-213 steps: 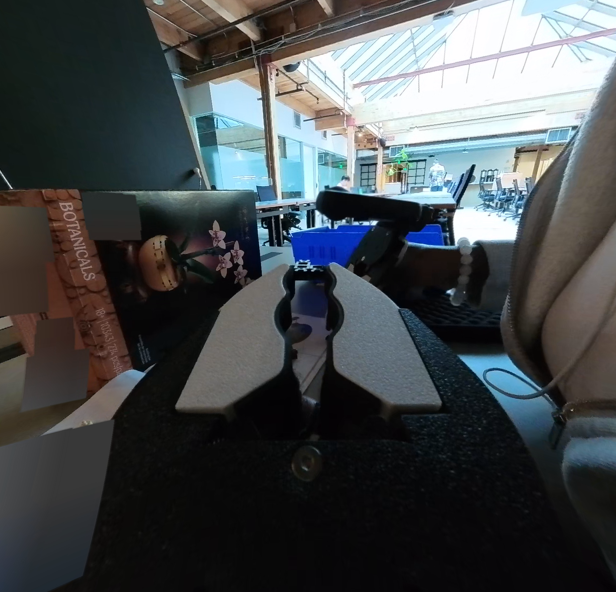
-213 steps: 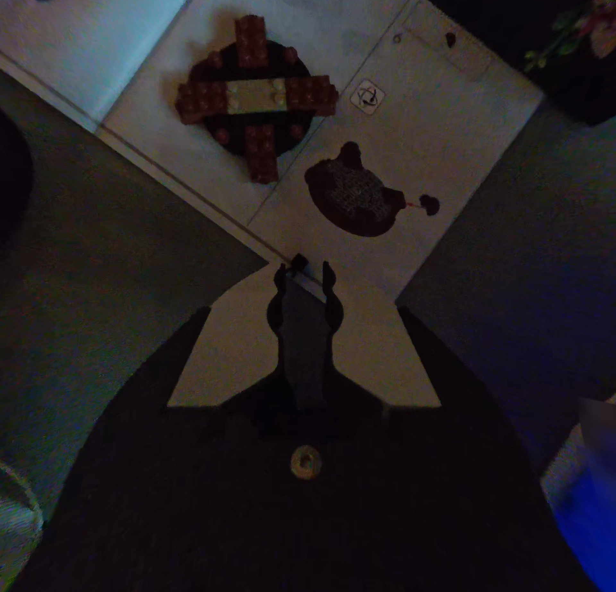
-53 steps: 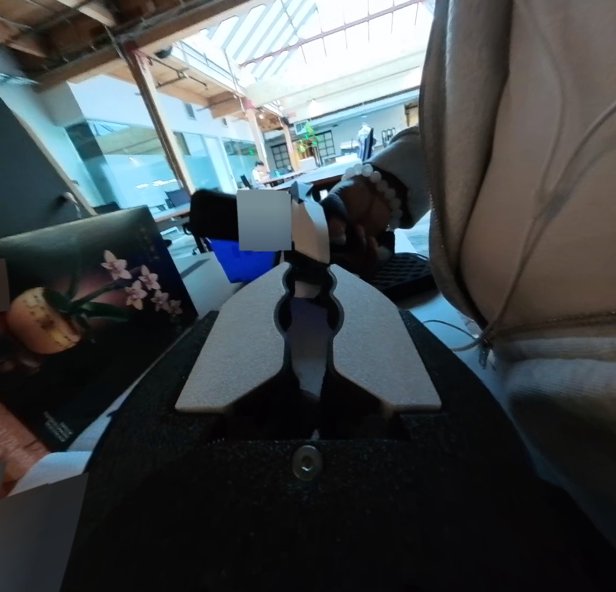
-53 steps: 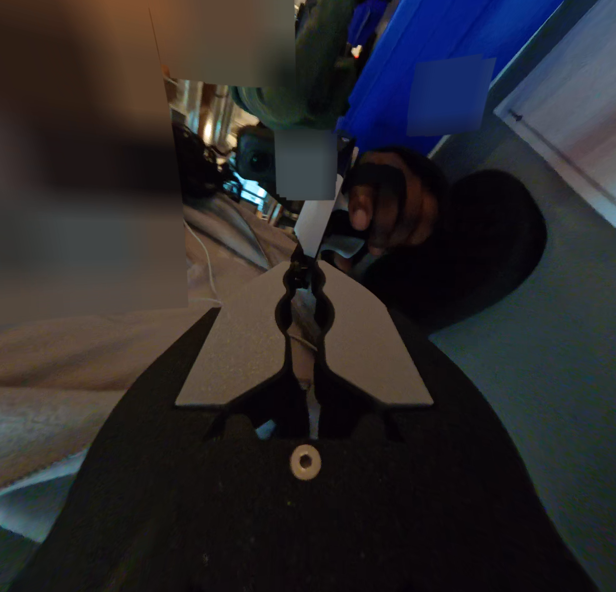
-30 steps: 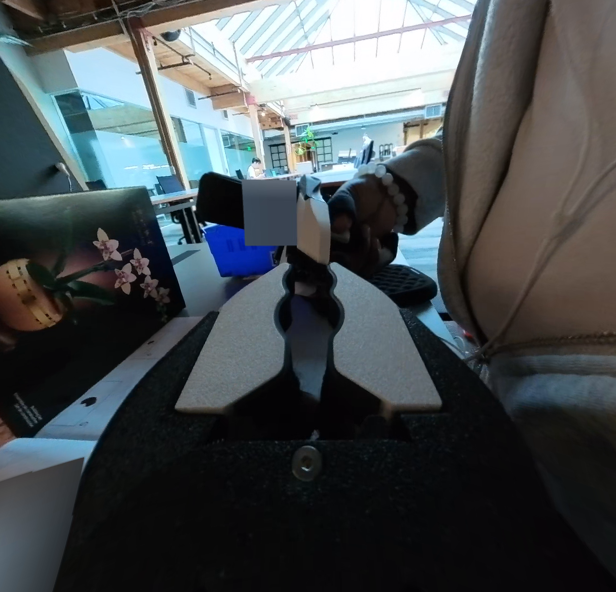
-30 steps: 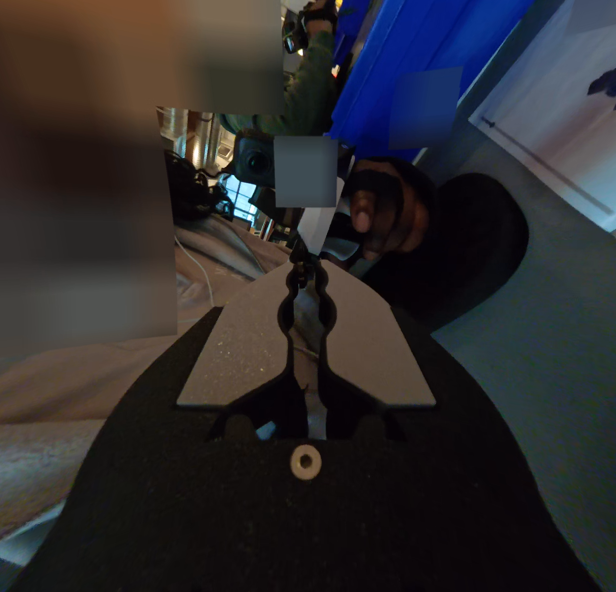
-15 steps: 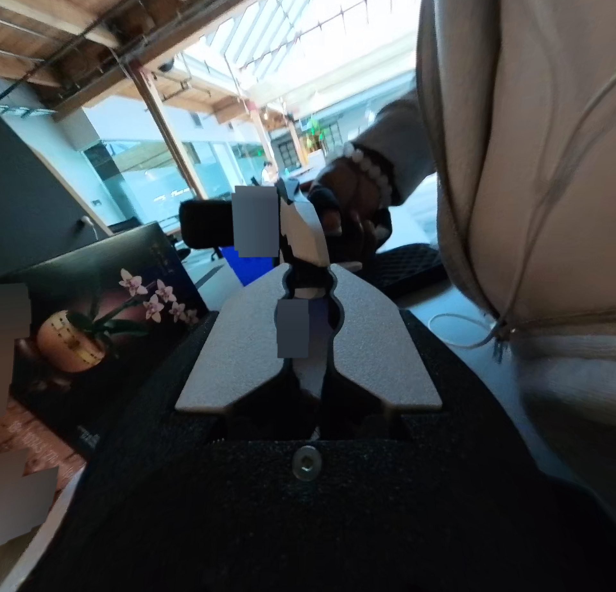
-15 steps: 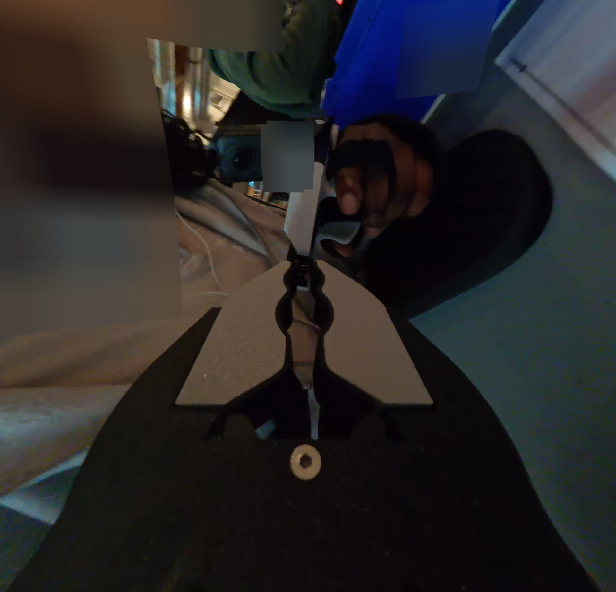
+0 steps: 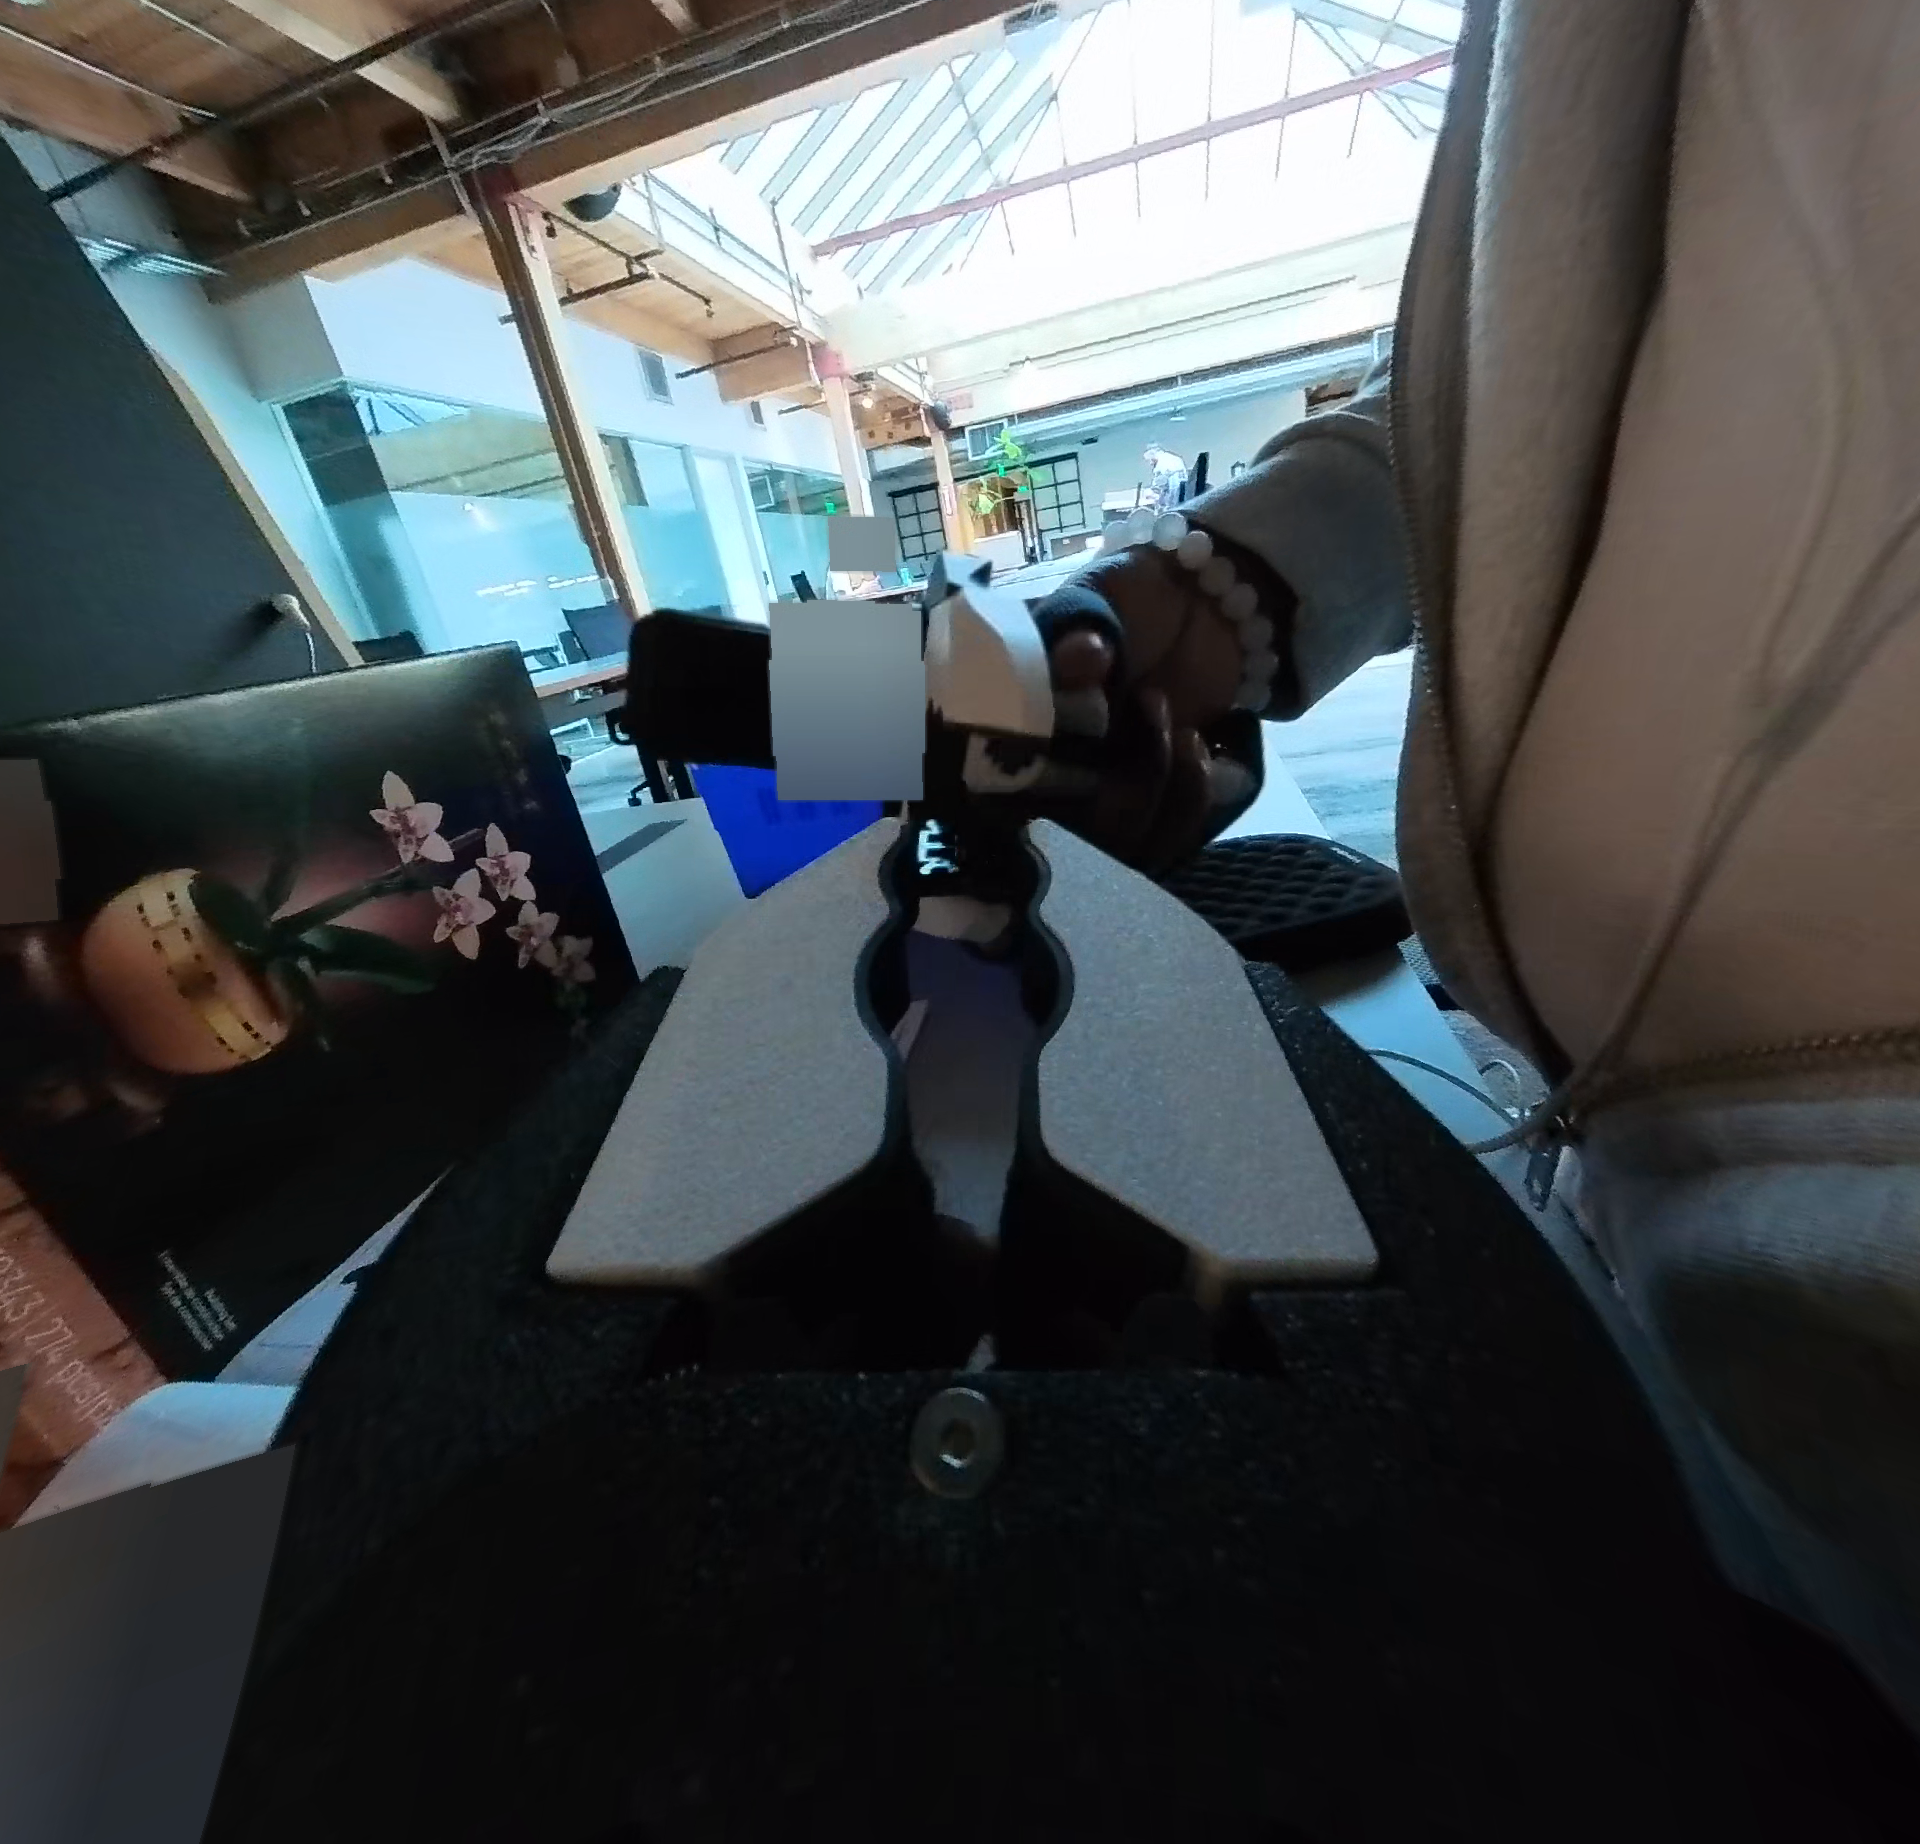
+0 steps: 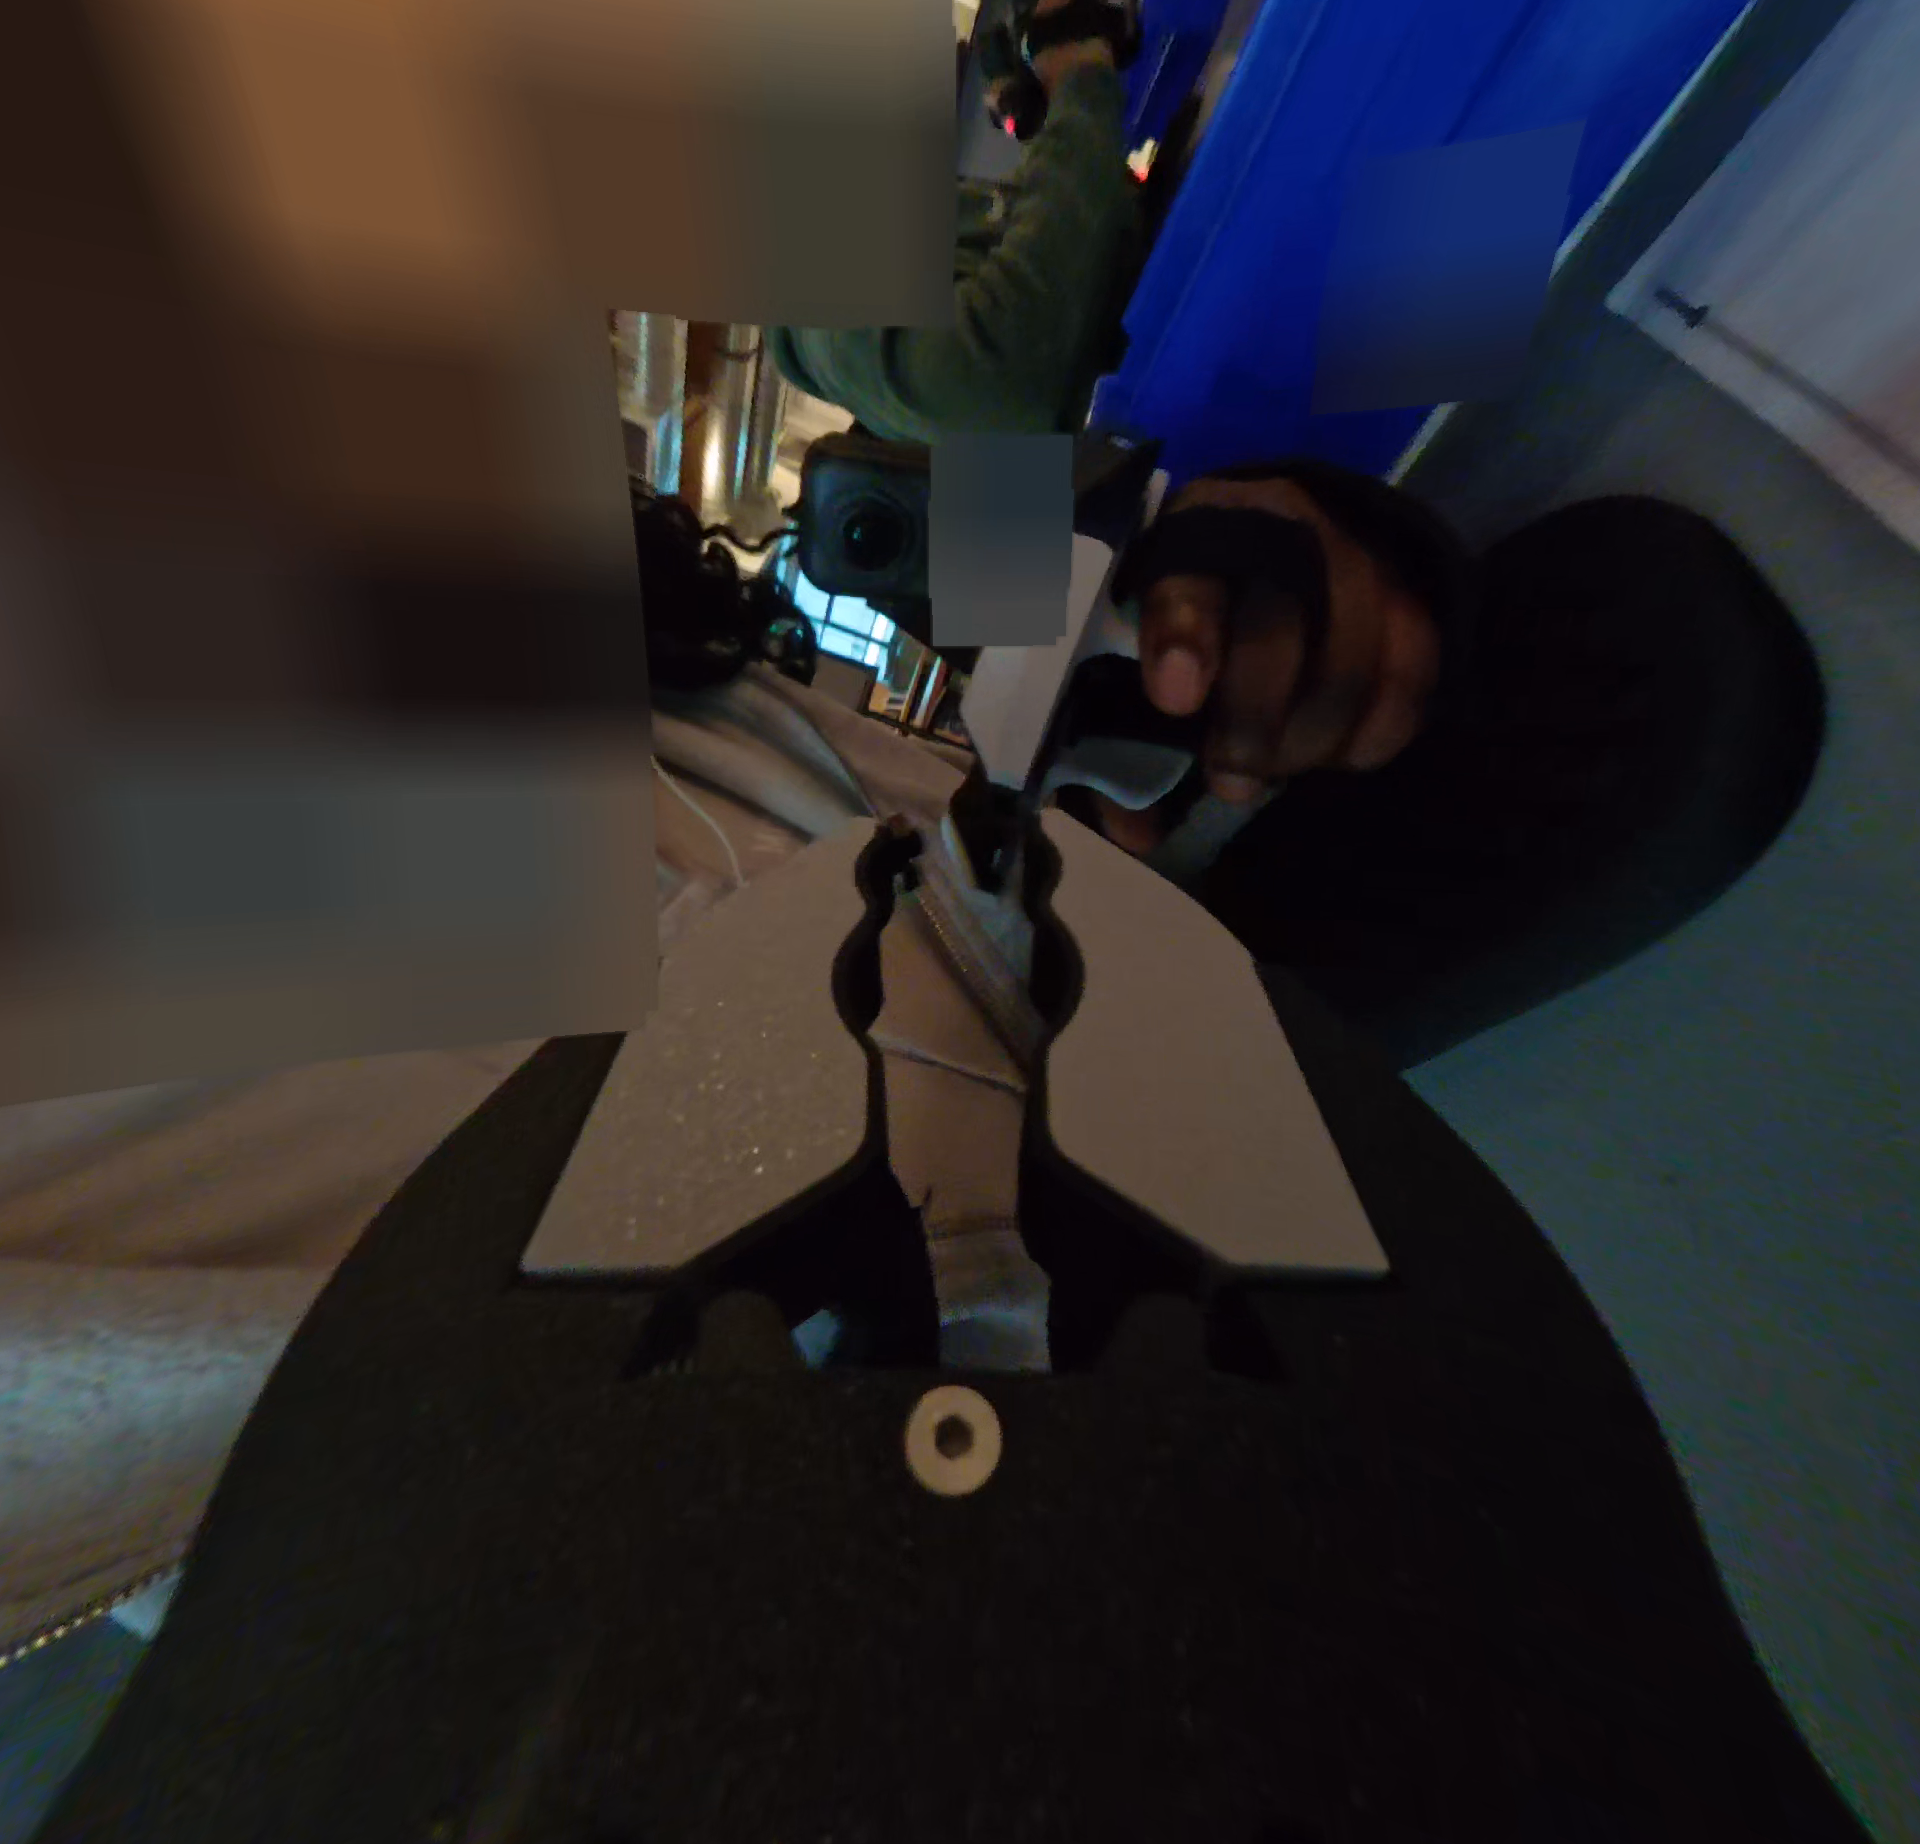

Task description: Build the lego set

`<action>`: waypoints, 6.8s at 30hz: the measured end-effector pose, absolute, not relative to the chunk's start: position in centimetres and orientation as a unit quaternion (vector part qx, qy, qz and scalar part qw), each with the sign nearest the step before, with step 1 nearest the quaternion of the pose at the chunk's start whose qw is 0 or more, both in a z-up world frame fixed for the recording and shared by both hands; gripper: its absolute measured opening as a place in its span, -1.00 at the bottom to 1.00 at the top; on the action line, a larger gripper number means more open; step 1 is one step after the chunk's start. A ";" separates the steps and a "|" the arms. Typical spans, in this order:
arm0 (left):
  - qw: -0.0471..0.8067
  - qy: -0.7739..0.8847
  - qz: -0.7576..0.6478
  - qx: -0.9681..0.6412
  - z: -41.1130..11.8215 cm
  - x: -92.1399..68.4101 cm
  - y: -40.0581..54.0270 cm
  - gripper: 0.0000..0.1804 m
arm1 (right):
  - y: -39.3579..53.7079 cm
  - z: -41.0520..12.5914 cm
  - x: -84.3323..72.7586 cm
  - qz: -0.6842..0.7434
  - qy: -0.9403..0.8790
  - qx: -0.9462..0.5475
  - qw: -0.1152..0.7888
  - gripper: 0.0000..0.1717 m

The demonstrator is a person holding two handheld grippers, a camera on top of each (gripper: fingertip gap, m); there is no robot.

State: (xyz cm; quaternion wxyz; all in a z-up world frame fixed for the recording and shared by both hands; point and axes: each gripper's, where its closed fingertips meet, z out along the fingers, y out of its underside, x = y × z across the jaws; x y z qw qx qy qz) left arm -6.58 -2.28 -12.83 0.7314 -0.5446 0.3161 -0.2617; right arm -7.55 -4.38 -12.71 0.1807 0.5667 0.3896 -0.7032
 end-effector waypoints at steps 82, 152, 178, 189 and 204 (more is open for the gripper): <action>0.685 0.266 -0.321 -0.597 -13.9 -8.5 0.1 -0.82 | -0.8 -13.9 -9.4 -0.290 0.847 0.414 -0.166 -0.93; 0.759 0.306 -0.265 -0.510 -11.3 -8.1 -2.0 -0.82 | -3.4 -13.2 -9.3 -0.613 0.452 0.614 0.208 -0.65; 0.786 0.399 -0.188 -0.434 -10.7 -6.6 -4.3 -0.82 | -6.0 -12.1 -7.6 -0.651 0.491 0.530 0.231 -0.95; 0.788 0.322 -0.232 -0.471 -10.5 -8.4 -3.0 -0.82 | -4.8 -11.0 -9.4 -0.708 0.408 0.531 0.223 -0.78; 0.789 0.345 -0.236 -0.450 -10.5 -7.5 -3.6 -0.82 | -5.3 -11.3 -8.6 -0.704 0.391 0.524 0.278 -0.92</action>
